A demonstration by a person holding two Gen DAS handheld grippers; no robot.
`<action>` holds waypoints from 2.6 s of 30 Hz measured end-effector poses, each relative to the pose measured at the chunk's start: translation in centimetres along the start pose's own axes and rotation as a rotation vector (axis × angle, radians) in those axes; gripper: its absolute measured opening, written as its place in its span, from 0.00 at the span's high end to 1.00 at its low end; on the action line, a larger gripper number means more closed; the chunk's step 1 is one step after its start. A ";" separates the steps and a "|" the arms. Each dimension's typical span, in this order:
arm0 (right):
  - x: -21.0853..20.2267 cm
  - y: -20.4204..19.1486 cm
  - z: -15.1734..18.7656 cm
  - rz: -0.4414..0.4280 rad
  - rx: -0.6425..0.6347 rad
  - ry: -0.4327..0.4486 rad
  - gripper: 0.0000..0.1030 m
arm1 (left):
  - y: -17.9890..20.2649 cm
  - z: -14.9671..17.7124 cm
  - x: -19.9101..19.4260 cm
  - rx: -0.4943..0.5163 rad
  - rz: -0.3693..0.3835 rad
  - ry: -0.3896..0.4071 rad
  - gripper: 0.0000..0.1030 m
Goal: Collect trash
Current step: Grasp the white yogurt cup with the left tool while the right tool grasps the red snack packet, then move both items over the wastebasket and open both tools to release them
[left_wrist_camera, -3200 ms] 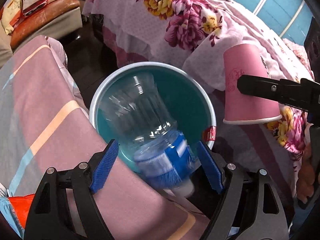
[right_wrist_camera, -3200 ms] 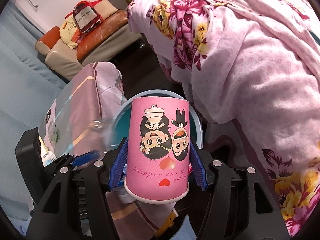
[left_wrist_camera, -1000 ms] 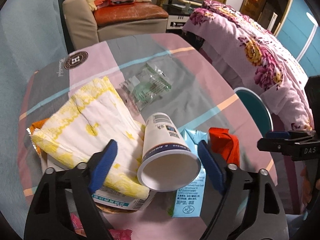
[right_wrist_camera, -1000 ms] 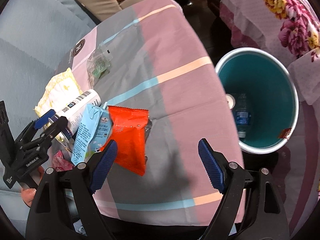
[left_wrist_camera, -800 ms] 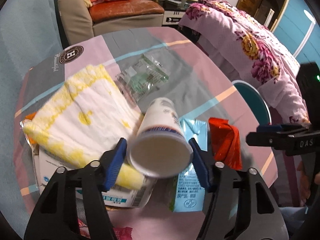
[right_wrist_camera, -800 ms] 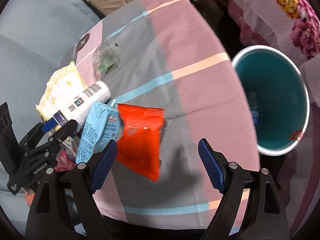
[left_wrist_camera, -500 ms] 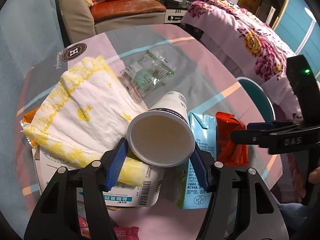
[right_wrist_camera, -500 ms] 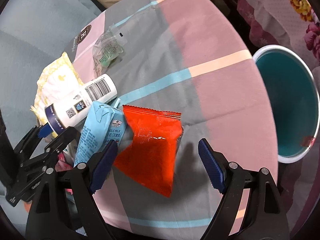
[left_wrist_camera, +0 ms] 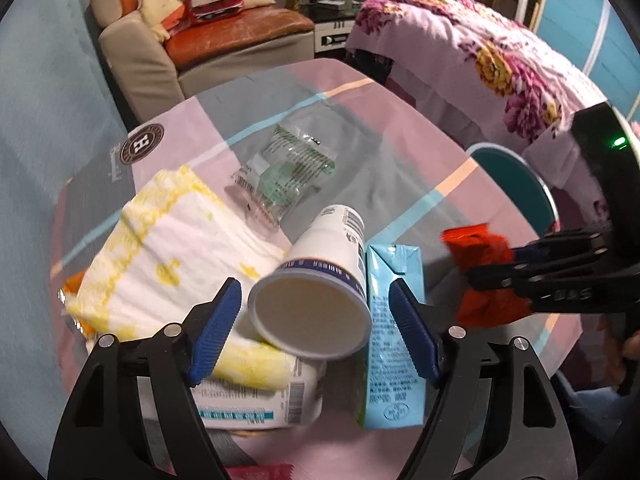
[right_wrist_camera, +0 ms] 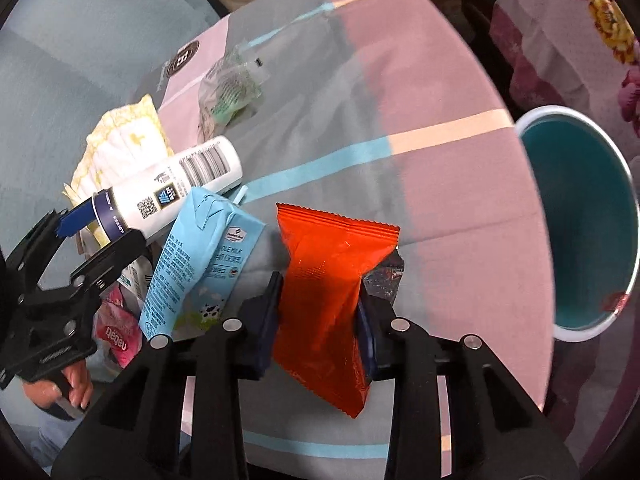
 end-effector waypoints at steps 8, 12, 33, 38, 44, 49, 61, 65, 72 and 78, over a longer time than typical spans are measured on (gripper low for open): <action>-1.8 2.3 -0.5 0.011 0.046 0.048 0.69 | -0.4 -0.2 2.1 -0.007 0.028 -0.056 0.42; -2.5 3.3 -0.6 0.006 0.063 0.069 0.69 | -0.6 -0.2 1.2 -0.049 -0.009 -0.011 0.43; -9.9 10.1 0.3 0.059 0.136 0.266 0.69 | 8.9 -4.8 -2.8 -0.017 0.123 0.150 0.43; -12.1 14.0 1.0 0.076 0.204 0.313 0.69 | 13.6 -5.9 -1.7 0.052 0.165 0.143 0.43; -13.5 18.0 1.9 0.079 0.267 0.349 0.69 | 18.3 -7.1 0.5 0.114 0.192 0.111 0.43; -13.3 20.3 2.6 0.075 0.292 0.345 0.69 | 21.5 -7.6 2.7 0.151 0.202 0.072 0.43; -13.1 23.1 2.9 0.114 0.318 0.347 0.69 | 25.3 -8.6 6.0 0.203 0.222 0.018 0.42; -12.7 23.8 2.8 0.123 0.327 0.337 0.69 | 26.0 -8.7 7.0 0.208 0.232 -0.001 0.42; -12.0 25.0 2.6 0.141 0.348 0.324 0.69 | 26.9 -8.9 8.8 0.221 0.249 -0.028 0.42; -11.7 25.5 2.4 0.151 0.359 0.312 0.69 | 27.5 -9.1 9.9 0.223 0.263 -0.042 0.42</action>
Point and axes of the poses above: each gripper's, at about its wrist camera, not at the fingertips, and x roughly the way its jaws point, y to its right, z to its underside, the point moved 3 cm from there along x, roughly the way its jaws point, and after that the axes turned 4 degrees about z, right-handed, at the moved point
